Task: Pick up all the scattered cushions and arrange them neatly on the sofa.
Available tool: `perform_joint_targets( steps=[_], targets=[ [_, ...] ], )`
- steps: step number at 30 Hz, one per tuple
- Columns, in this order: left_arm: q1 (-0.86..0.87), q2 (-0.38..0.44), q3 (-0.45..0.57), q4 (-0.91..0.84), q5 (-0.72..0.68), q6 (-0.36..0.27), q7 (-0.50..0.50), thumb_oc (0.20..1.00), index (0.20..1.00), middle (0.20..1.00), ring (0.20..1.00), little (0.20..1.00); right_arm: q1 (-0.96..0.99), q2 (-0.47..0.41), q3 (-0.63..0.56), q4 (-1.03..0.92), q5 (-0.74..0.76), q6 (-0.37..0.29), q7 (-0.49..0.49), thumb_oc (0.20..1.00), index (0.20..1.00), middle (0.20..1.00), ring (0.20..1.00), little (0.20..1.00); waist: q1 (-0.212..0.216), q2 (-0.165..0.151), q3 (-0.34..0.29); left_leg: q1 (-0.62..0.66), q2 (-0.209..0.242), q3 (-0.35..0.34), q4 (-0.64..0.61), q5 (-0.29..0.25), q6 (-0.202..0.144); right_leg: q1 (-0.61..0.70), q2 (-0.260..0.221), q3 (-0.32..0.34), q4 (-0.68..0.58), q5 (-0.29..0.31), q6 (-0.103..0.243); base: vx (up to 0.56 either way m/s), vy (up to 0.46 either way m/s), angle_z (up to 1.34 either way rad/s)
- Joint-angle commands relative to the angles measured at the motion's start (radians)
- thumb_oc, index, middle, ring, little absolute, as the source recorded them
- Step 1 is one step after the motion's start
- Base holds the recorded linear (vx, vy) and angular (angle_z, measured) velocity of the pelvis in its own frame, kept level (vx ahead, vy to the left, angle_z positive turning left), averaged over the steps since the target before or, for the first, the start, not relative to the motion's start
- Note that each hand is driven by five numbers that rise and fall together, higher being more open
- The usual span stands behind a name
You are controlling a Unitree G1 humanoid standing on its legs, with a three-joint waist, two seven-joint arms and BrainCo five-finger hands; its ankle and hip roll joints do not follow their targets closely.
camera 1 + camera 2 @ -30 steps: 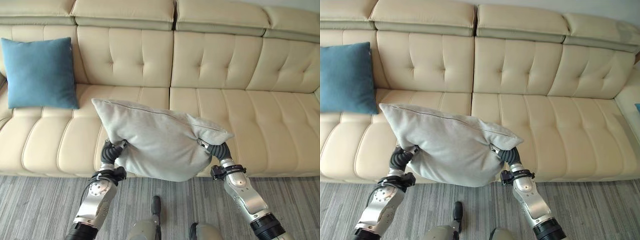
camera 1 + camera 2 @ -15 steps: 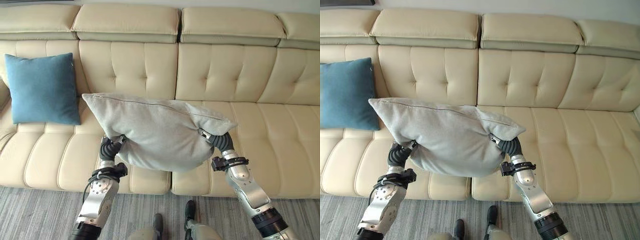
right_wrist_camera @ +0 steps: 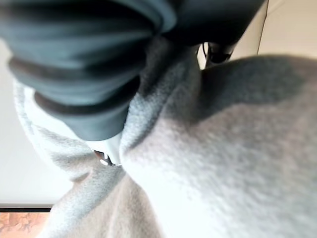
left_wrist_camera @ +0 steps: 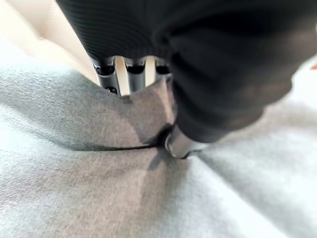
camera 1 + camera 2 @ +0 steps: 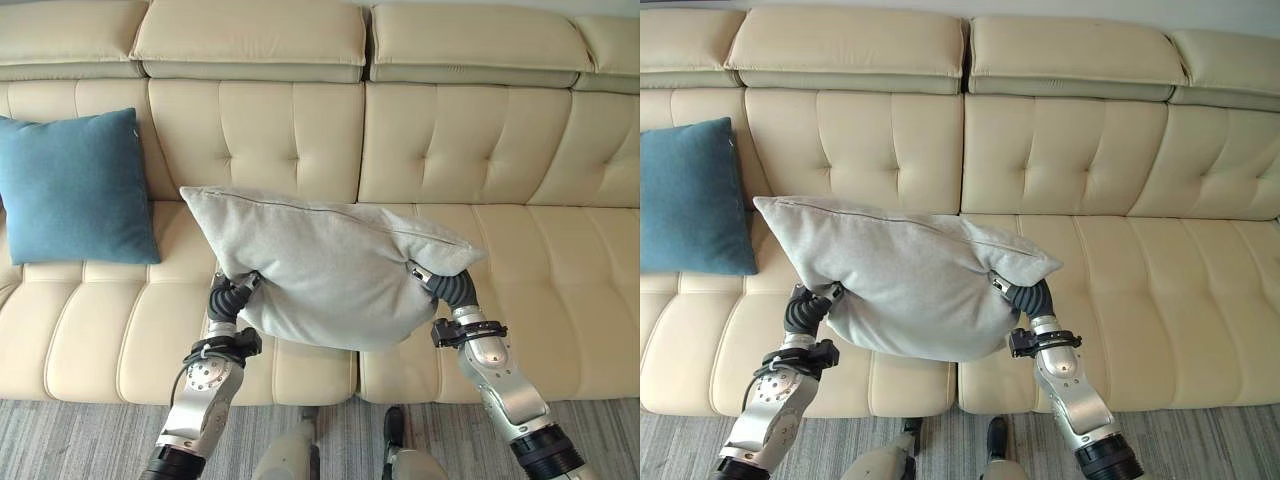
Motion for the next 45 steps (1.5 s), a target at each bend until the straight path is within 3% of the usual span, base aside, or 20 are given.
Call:
perform_joint_targets(
  steps=[1,10,17,22,26,27,28,29,33,36,37,41,45],
  targets=[
    [-0.057,-0.032,-0.048,-0.073,0.072,-0.069,-0.060,0.200,0.200,0.200,0.200,0.200,-0.056,0.016,0.037,-0.089,-0.016,-0.069,0.016,0.200,0.200,0.200,0.200,0.200,-0.007,-0.008,-0.124,0.130,0.065,0.014,-0.003,-0.163,-0.075,0.015,0.094,-0.007,0.022,-0.122,-0.021,0.08,0.035,0.00],
    [-0.292,-0.020,-0.113,0.063,0.094,-0.079,0.007,0.200,0.200,0.200,0.200,0.200,-0.296,-0.019,0.076,0.054,-0.059,-0.043,-0.062,0.200,0.200,0.200,0.200,0.200,-0.009,-0.021,-0.106,0.131,0.072,0.027,-0.006,-0.174,-0.077,0.010,0.089,-0.007,0.009,-0.111,-0.010,0.00,-0.006,-0.13],
    [-0.653,0.044,-0.197,0.300,0.138,-0.106,0.129,0.200,0.200,0.200,0.200,0.200,-0.602,-0.036,0.163,0.294,-0.047,-0.039,-0.150,0.200,0.200,0.200,0.200,0.200,-0.008,-0.030,-0.026,-0.041,0.086,0.016,0.010,-0.127,-0.089,-0.182,0.094,0.001,0.066,-0.090,-0.010,-0.13,-0.047,-0.05],
    [-0.833,0.099,-0.240,0.470,0.171,-0.113,0.172,0.200,0.200,0.200,0.200,0.200,-0.768,-0.041,0.188,0.442,-0.033,-0.054,-0.195,0.200,0.200,0.200,0.200,0.200,-0.009,-0.035,-0.003,-0.163,0.084,0.006,0.053,-0.113,-0.097,-0.294,0.086,-0.005,0.105,-0.078,-0.011,-0.04,-0.026,0.04],
    [-0.950,0.107,-0.276,0.647,0.236,-0.085,0.230,0.200,0.200,0.200,0.200,0.200,-0.870,-0.018,0.212,0.583,-0.033,-0.071,-0.236,0.200,0.200,0.200,0.200,0.200,-0.008,-0.040,0.013,-0.221,0.083,0.003,0.062,-0.102,-0.102,-0.348,0.082,-0.013,0.113,-0.071,-0.009,0.00,-0.019,-0.01],
    [-0.975,0.106,-0.291,0.694,0.245,-0.076,0.232,0.799,0.799,0.799,0.799,0.799,-0.889,-0.009,0.222,0.614,-0.036,-0.074,-0.246,0.200,0.200,0.200,0.200,0.200,-0.008,-0.040,0.014,-0.231,0.082,0.001,0.062,-0.098,-0.103,-0.358,0.082,-0.014,0.114,-0.069,-0.008,0.00,0.004,0.08],
    [-0.995,0.106,-0.295,0.741,0.254,-0.069,0.239,1.000,1.000,1.000,1.000,1.000,-0.906,-0.001,0.230,0.654,-0.036,-0.074,-0.255,0.200,0.200,0.200,0.200,0.200,-0.008,-0.041,0.015,-0.236,0.082,-0.001,0.059,-0.094,-0.103,-0.364,0.082,-0.014,0.112,-0.067,-0.007,0.02,0.003,0.13],
    [-1.016,0.105,-0.311,0.784,0.261,-0.059,0.229,1.000,1.000,1.000,1.000,1.000,-0.920,-0.005,0.243,0.700,-0.041,-0.067,-0.257,1.000,1.000,1.000,1.000,1.000,-0.007,-0.040,0.019,-0.231,0.082,-0.002,0.055,-0.095,-0.104,-0.362,0.083,-0.014,0.111,-0.067,-0.007,0.03,0.009,0.12],
    [-1.094,0.152,-0.353,0.932,0.249,-0.040,0.191,1.000,1.000,1.000,1.000,1.000,-0.997,-0.042,0.314,0.851,-0.026,-0.024,-0.214,1.000,1.000,1.000,1.000,1.000,-0.011,-0.047,0.018,-0.217,0.080,-0.003,0.027,-0.080,-0.104,-0.352,0.087,-0.017,0.095,-0.060,-0.002,0.03,0.003,0.07],
    [-1.074,0.144,-0.279,1.023,0.053,-0.046,0.131,1.000,1.000,1.000,1.000,1.000,-1.018,-0.063,0.303,0.929,0.015,0.011,-0.200,1.000,1.000,1.000,1.000,1.000,-0.012,-0.049,0.008,-0.175,0.081,0.000,0.004,-0.084,-0.107,-0.318,0.092,-0.016,0.071,-0.056,0.000,0.04,0.006,0.02],
    [-1.075,0.144,-0.279,1.023,0.053,-0.046,0.131,1.000,1.000,1.000,1.000,1.000,-1.019,-0.063,0.303,0.930,0.015,0.011,-0.200,1.000,1.000,1.000,1.000,1.000,-0.013,-0.049,0.006,-0.178,0.080,-0.001,0.003,-0.081,-0.107,-0.320,0.091,-0.017,0.070,-0.054,0.001,0.00,0.000,0.00],
    [-0.991,0.110,-0.152,0.983,-0.192,-0.080,0.123,1.000,1.000,1.000,1.000,1.000,-0.985,-0.067,0.209,0.880,0.072,0.027,-0.243,1.000,1.000,1.000,1.000,1.000,-0.014,-0.046,-0.014,-0.138,0.078,0.004,-0.006,-0.091,-0.108,-0.279,0.093,-0.019,0.045,-0.049,0.002,0.04,0.012,0.01],
    [-0.868,0.068,-0.042,0.901,-0.305,-0.107,0.131,1.000,1.000,1.000,1.000,1.000,-0.908,-0.046,0.067,0.753,0.112,-0.003,-0.327,1.000,1.000,1.000,1.000,1.000,-0.013,-0.038,-0.033,-0.104,0.075,0.005,-0.006,-0.111,-0.107,-0.242,0.091,-0.017,0.028,-0.053,0.002,0.05,0.025,-0.07]
  ],
)
